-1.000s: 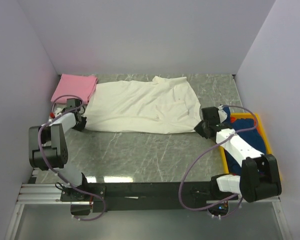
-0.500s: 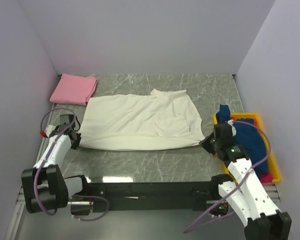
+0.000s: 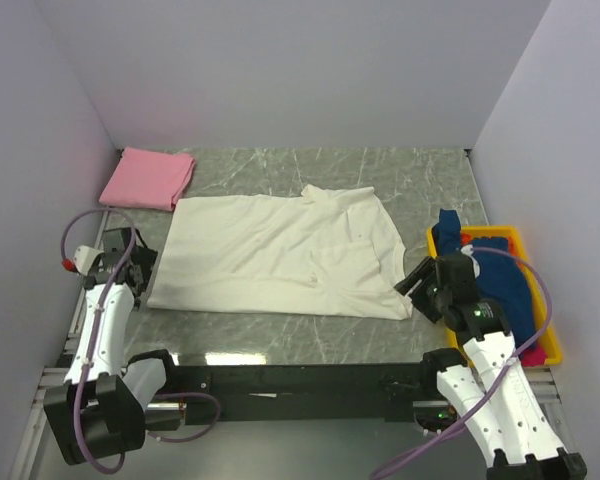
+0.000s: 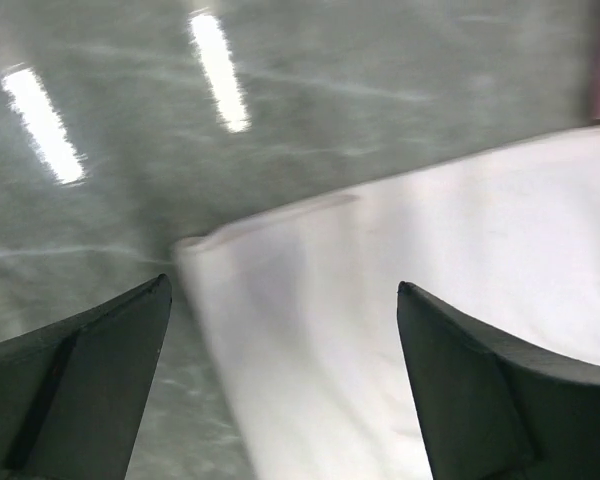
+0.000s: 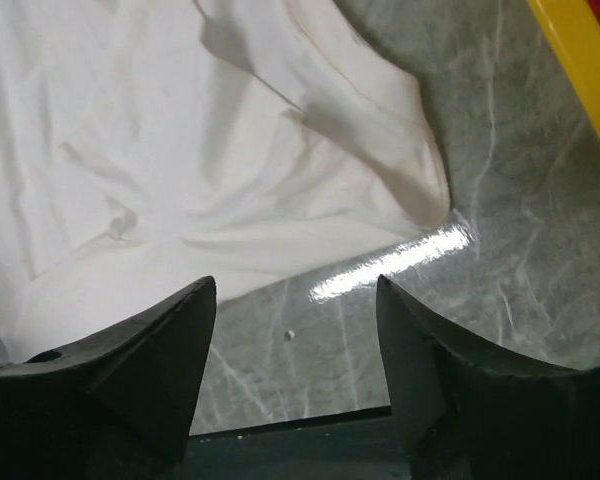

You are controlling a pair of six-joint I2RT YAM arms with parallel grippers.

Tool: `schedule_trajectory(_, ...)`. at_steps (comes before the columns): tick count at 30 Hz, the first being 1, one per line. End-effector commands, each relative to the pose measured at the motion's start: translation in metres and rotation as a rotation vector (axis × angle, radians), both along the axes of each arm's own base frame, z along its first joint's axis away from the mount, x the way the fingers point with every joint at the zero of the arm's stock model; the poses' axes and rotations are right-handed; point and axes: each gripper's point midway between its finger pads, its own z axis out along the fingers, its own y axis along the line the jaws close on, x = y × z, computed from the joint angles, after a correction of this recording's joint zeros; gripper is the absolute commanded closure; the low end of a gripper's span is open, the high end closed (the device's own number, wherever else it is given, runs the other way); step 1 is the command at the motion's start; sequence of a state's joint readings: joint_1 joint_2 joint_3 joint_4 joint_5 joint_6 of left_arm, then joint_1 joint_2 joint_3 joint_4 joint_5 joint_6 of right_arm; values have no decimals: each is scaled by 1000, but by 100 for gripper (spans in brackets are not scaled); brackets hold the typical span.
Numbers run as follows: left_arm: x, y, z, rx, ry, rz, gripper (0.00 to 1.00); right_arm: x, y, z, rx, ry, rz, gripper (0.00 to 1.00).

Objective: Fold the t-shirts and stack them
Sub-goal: Fold the tshirt

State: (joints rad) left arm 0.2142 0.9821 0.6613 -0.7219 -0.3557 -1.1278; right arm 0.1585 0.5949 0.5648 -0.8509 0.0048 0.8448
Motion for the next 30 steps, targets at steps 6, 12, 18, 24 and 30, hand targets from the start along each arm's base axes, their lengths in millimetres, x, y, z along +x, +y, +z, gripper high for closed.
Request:
schedule_trajectory(6, 80, -20, 86, 35, -320, -231, 0, 94, 33, 60, -33, -133, 185, 30)
schedule_trajectory(12, 96, -36, 62, 6, -250, -213, 1, 146, 71, 61, -98, -142, 298, 30)
schedule_trajectory(18, 98, -29, 36, 23, -159, -134, 12, 157, 84, 37, -91, -117, 339, 32)
schedule_trajectory(24, 119, -27, 20, 24, -80, -146, 49, 164, 83, 6, -116, -49, 340, 32)
schedule_trajectory(30, 160, -30, 20, 11, -87, -182, 88, 193, 83, -6, -95, -12, 322, 32)
